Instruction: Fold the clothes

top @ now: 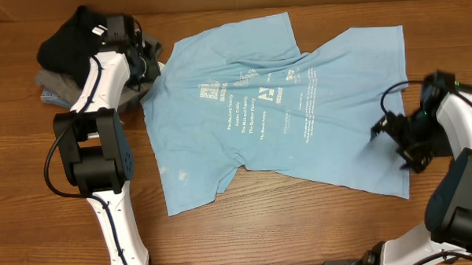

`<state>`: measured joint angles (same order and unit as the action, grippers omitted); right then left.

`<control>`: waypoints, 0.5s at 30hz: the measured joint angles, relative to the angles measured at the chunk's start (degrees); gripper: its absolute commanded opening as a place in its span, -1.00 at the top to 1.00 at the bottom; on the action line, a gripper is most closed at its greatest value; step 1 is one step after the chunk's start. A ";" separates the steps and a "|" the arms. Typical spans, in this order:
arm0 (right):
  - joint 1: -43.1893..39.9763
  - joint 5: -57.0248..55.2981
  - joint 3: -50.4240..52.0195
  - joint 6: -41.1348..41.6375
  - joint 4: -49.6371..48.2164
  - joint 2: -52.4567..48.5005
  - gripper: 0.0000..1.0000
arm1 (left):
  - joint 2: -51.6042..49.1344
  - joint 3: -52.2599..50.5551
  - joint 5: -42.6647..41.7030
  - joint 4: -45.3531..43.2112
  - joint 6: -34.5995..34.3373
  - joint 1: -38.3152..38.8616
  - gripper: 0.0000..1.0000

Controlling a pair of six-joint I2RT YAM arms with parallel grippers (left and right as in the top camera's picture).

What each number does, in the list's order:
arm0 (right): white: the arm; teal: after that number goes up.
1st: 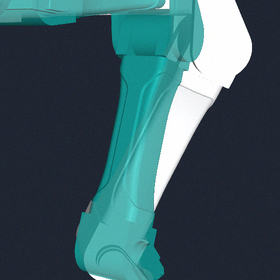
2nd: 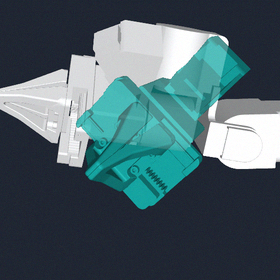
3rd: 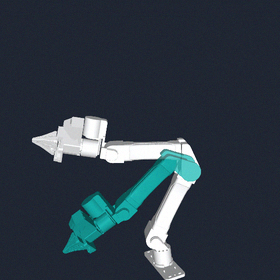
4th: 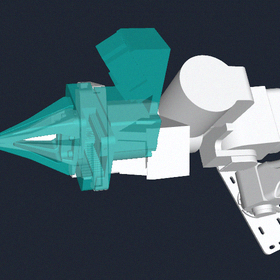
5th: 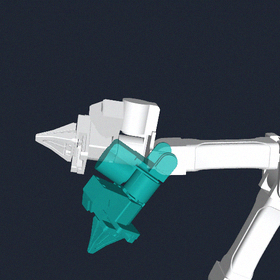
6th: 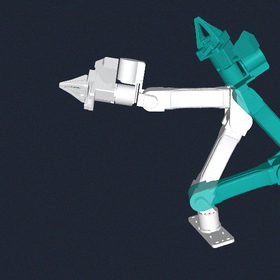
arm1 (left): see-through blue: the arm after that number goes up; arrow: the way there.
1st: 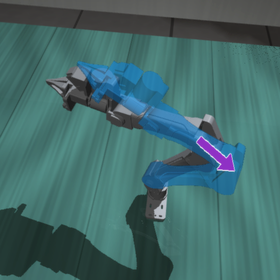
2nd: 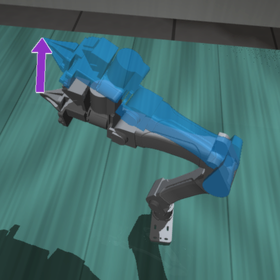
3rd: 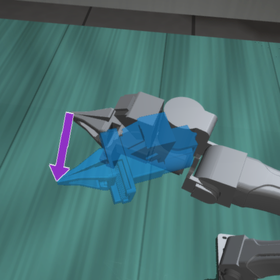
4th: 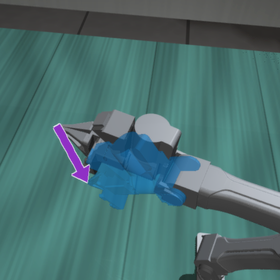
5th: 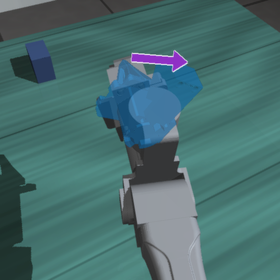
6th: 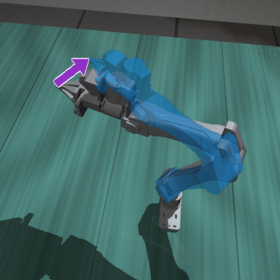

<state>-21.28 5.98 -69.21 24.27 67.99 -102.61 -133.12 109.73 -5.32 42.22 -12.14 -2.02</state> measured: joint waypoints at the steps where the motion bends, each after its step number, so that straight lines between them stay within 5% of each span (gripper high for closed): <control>1: -0.48 -0.17 0.57 0.07 -0.07 0.00 -0.94 | 0.20 0.66 -1.07 0.07 0.24 0.20 0.56; 7: -6.43 -0.81 6.75 1.44 -2.86 0.00 -0.11 | 4.72 3.52 -4.79 2.67 0.72 1.92 0.35; 13: -10.67 0.11 13.40 2.99 -8.04 0.44 0.18 | 14.25 4.59 -6.19 6.10 2.43 2.86 0.28; 15: -11.10 0.61 14.03 3.28 -8.81 0.98 0.49 | 17.27 4.87 -6.34 7.85 3.32 2.86 0.27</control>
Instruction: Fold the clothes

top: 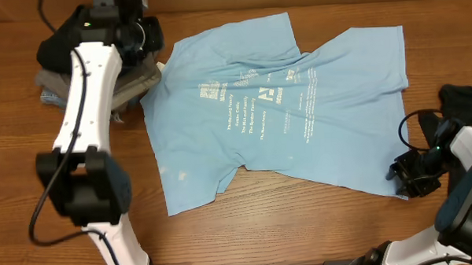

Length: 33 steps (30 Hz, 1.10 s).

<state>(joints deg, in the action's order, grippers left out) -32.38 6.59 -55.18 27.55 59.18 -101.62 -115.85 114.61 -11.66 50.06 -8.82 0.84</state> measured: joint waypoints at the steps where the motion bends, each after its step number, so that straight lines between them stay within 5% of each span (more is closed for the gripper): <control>1: -0.17 0.17 0.04 0.07 -0.07 0.09 0.59 | 1.42 0.11 -0.04 0.94 0.33 -0.02 0.27; 5: -0.22 1.11 -1.38 -1.16 1.03 0.11 0.92 | 6.58 0.26 0.09 6.64 2.14 -0.02 0.27; 12: -0.22 1.84 -12.70 -2.08 9.79 6.84 0.92 | 14.49 0.33 5.20 20.41 3.19 -0.07 0.10; 20: -0.22 0.92 -16.52 -2.14 13.90 18.05 0.92 | 17.40 -1.01 9.64 35.82 -0.55 -1.77 0.33; 33: -0.20 0.61 -16.50 -3.58 13.62 17.97 0.92 | 17.25 -38.45 3.69 22.34 -1.09 3.17 0.30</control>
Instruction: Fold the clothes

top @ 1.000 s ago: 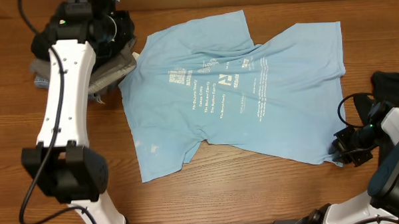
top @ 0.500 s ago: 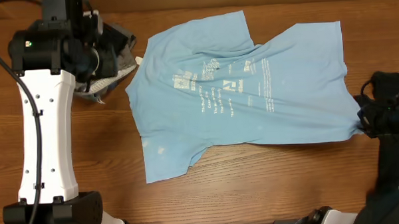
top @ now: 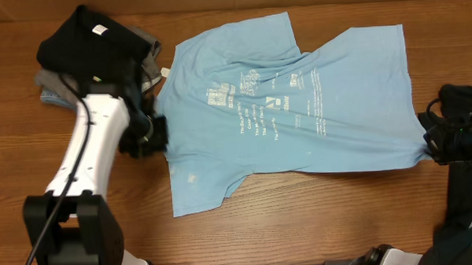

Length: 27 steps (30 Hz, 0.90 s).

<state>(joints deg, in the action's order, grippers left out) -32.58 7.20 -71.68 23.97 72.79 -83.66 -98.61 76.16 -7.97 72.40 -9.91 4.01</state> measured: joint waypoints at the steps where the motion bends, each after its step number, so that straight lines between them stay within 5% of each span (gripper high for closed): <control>1: 0.00 0.02 0.00 -0.02 -0.04 0.00 0.92 | -0.02 -3.04 -0.28 -1.60 0.00 1.14 0.27; 14: 0.00 0.00 0.00 -0.07 -0.37 0.00 0.92 | -0.02 -25.16 -1.36 -15.69 -2.71 5.77 0.04; 16: 0.00 -0.04 0.00 -0.07 -0.39 0.00 0.92 | 0.57 -26.43 -1.68 -16.44 -3.72 5.77 0.22; 19: 0.00 0.00 0.00 -0.04 -0.33 0.00 0.92 | 1.92 -27.89 -1.20 -18.10 -5.66 5.68 0.91; 27: -0.02 0.00 0.00 -0.22 1.73 0.00 0.92 | 1.11 -26.51 -2.05 -11.98 -7.56 4.28 0.91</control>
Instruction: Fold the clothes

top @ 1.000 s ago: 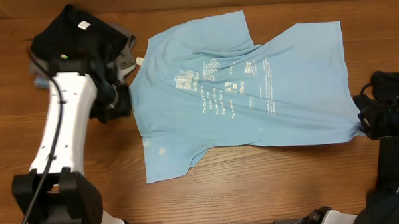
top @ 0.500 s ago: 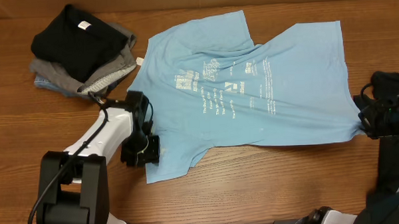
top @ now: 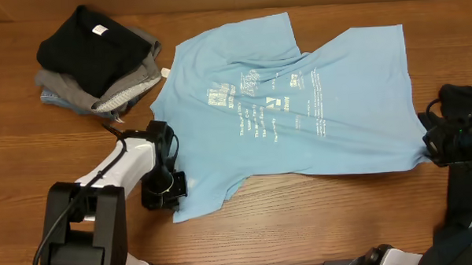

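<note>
A light blue T-shirt [top: 298, 107] with white print lies spread flat on the wooden table, its collar side to the left. My left gripper [top: 172, 187] is down at the shirt's lower left edge, touching the cloth; the overhead view does not show how its fingers stand. My right gripper [top: 426, 146] sits at the shirt's lower right corner, shut on the cloth, which is drawn taut toward it.
A stack of folded clothes [top: 95, 51], black on top with grey and blue beneath, lies at the back left, just beside the shirt's shoulder. The right arm's dark cables [top: 463, 101] lie near the right table edge.
My left gripper has moved from the shirt's left edge by the stack to its lower left edge, nearer the front. The right gripper and the shirt are as they were.
My left gripper was at the folded stack and my right gripper just off the shirt's right edge. Then the right gripper was at the lower right corner. Later that corner lay pulled out rightward and the shirt flatter. The left gripper now rests at the lower left edge.
</note>
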`<state>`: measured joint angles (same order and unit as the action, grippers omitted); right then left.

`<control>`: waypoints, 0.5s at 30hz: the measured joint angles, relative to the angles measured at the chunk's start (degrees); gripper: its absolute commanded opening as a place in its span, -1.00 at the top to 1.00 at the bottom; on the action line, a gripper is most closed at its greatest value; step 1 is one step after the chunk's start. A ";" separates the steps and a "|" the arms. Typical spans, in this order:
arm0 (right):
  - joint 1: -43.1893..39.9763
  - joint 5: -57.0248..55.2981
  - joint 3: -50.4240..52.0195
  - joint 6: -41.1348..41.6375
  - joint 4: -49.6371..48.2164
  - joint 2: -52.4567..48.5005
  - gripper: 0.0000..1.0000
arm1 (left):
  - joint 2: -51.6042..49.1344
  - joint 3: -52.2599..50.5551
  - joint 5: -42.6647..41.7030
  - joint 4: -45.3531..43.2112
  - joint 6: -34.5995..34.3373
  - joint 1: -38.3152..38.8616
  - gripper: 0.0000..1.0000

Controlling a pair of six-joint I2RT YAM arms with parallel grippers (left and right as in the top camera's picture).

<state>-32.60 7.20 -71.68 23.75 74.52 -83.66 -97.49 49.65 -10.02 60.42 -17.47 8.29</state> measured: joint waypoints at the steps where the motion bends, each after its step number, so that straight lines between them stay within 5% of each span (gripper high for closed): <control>1: 0.02 0.02 0.00 -0.26 0.87 0.00 0.92 | 0.04 1.31 -0.09 2.71 0.02 -1.07 0.92; 15: 0.00 -1.66 0.00 -2.62 14.82 0.00 0.92 | 23.65 16.74 0.92 17.68 2.95 -11.32 0.92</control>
<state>-32.60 5.54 -71.68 21.12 89.34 -83.66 -73.84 66.39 -9.10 78.11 -14.52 -3.03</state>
